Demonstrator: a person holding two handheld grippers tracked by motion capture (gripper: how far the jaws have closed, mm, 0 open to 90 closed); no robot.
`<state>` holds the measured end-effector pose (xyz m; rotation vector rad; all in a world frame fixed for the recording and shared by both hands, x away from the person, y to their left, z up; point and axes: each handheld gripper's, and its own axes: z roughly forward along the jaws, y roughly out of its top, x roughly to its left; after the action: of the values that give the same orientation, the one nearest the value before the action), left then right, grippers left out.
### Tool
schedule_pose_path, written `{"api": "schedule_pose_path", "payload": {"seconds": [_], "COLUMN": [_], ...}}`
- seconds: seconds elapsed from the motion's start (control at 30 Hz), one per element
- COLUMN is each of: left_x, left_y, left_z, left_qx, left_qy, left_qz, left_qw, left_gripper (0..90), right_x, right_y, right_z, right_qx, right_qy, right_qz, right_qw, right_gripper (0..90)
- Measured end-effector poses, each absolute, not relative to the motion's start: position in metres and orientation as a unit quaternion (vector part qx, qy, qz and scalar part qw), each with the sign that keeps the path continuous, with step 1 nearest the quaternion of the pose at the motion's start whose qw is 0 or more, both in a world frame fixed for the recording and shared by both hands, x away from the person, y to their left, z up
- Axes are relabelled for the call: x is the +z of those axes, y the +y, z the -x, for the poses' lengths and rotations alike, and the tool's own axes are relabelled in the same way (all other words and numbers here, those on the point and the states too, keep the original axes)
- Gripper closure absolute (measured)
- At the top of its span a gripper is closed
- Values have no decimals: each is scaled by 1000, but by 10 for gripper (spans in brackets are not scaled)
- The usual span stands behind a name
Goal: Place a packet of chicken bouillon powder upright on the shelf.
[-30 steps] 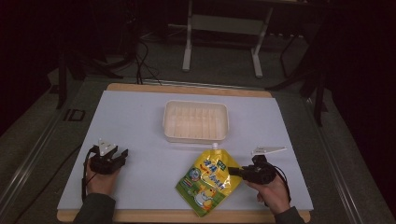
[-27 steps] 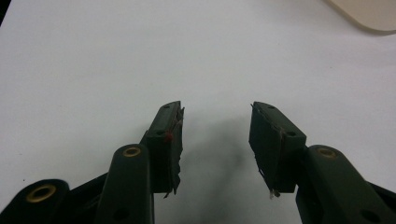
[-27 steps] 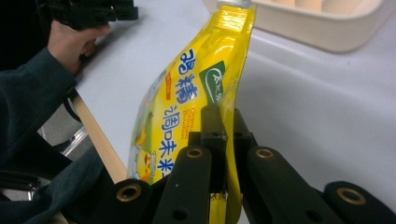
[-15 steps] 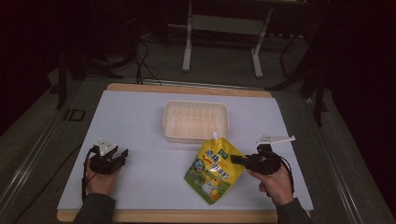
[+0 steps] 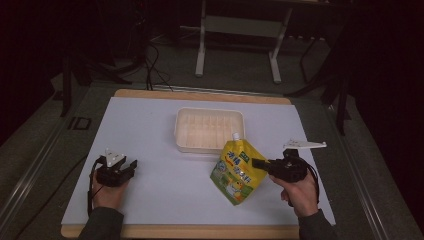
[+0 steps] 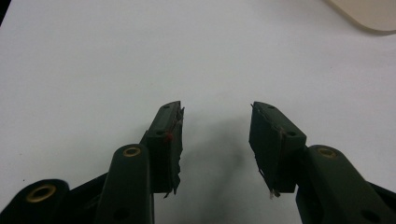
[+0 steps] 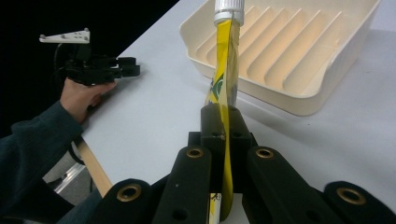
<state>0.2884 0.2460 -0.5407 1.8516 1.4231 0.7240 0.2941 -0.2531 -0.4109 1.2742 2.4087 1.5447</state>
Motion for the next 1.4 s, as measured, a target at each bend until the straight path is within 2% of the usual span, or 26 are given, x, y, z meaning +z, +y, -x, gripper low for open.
{"api": "schedule_pose_path", "payload": {"seconds": [0.53,1.4], "left_x": [-541,-541], "left_y": [246,246], "left_z": [-288,-288], "left_qx": [279,279], "left_qy": [546,547], "left_qz": [-712,-711], "left_qw": [341,342], "left_gripper": [534,530], "right_x": [-415,-402], "right_y": [-241,-244], "right_z": [-293,-294], "right_qx": [533,575], "right_qy": [750,722], "right_qz": [-377,-381], "right_qw": [-102,-56], "right_gripper": [900,900]}}
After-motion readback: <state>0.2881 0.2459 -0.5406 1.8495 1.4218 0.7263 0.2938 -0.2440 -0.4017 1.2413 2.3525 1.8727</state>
